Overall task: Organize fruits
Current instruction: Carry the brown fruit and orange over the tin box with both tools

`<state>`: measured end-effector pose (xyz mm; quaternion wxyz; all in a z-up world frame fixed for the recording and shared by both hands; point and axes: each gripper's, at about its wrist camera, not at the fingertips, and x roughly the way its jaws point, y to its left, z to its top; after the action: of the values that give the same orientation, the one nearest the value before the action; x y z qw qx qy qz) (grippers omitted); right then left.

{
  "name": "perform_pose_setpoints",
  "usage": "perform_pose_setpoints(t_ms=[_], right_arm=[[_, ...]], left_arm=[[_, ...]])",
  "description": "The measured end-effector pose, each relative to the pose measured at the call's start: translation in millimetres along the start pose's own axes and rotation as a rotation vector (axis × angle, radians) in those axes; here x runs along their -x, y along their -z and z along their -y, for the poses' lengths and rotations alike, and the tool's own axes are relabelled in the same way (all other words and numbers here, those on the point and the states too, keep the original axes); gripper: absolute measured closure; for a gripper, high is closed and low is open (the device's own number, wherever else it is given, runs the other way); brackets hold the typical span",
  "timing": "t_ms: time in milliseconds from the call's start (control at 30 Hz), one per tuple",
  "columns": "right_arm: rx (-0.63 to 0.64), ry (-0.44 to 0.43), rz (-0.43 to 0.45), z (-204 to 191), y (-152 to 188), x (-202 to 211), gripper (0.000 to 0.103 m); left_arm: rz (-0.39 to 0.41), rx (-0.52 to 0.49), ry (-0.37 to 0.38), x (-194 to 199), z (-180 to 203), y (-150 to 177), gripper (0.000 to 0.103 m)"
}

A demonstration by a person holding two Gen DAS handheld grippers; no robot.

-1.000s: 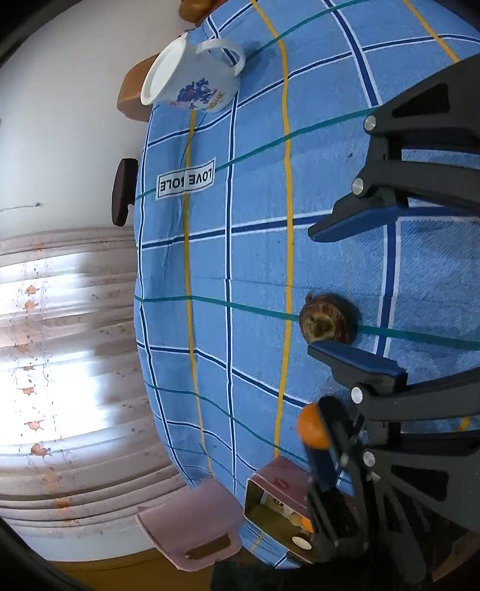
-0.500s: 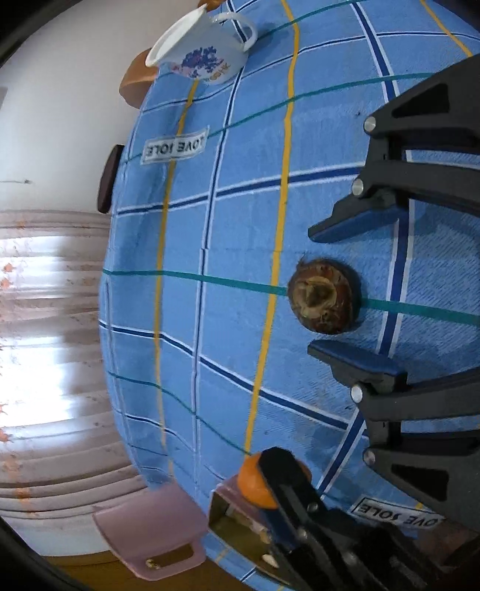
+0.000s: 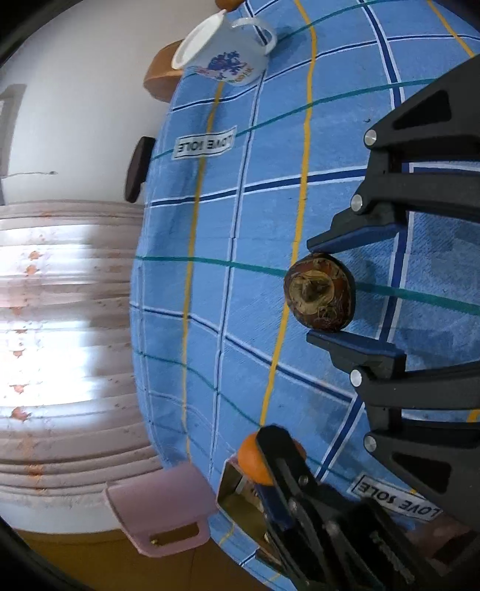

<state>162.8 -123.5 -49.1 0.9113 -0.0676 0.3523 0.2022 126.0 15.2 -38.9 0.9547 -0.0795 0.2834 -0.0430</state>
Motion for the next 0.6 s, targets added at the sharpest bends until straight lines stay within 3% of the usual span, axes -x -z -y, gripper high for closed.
perform_pose_setpoints(t_ms=[267, 600], right_arm=[[0.023, -0.007, 0.127, -6, 1, 23, 0.059], [0.017, -0.004, 0.220, -5, 5, 42, 0.059]], left_arm=[[0.057, -0.026, -0.021, 10, 4, 0, 0.067], [0.105, -0.053, -0.046, 19, 10, 1, 0.067]])
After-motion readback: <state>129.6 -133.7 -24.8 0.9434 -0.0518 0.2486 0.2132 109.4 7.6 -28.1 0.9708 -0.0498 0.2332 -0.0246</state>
